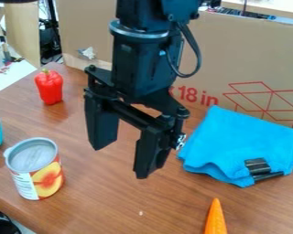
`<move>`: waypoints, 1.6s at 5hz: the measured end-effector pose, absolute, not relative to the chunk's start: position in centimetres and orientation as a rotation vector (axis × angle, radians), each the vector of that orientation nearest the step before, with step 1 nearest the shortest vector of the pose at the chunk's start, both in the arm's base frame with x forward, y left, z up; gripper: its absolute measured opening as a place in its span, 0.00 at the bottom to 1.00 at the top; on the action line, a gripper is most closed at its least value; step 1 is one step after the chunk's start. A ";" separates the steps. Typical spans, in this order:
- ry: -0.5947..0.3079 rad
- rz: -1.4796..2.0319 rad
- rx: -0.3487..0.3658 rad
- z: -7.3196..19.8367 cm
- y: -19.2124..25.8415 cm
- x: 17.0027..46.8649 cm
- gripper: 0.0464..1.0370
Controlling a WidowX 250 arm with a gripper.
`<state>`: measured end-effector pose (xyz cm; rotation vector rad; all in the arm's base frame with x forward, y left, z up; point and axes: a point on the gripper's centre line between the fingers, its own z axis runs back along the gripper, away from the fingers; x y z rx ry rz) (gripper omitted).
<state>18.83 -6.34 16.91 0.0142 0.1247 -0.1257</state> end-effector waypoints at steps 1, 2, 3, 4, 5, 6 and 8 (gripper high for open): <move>0.145 -0.124 0.021 16.4 -6.3 18.8 0.96; 0.109 -0.123 0.001 15.4 -7.7 22.7 0.96; 0.095 -0.106 0.017 13.7 -9.1 27.9 0.96; 0.099 -0.131 0.030 11.5 -10.5 32.6 0.96; 0.031 -0.188 0.030 9.8 -11.4 36.6 0.96; -0.007 -0.214 0.002 7.6 -11.9 38.5 0.96; -0.044 -0.089 0.001 3.9 -9.4 39.9 0.96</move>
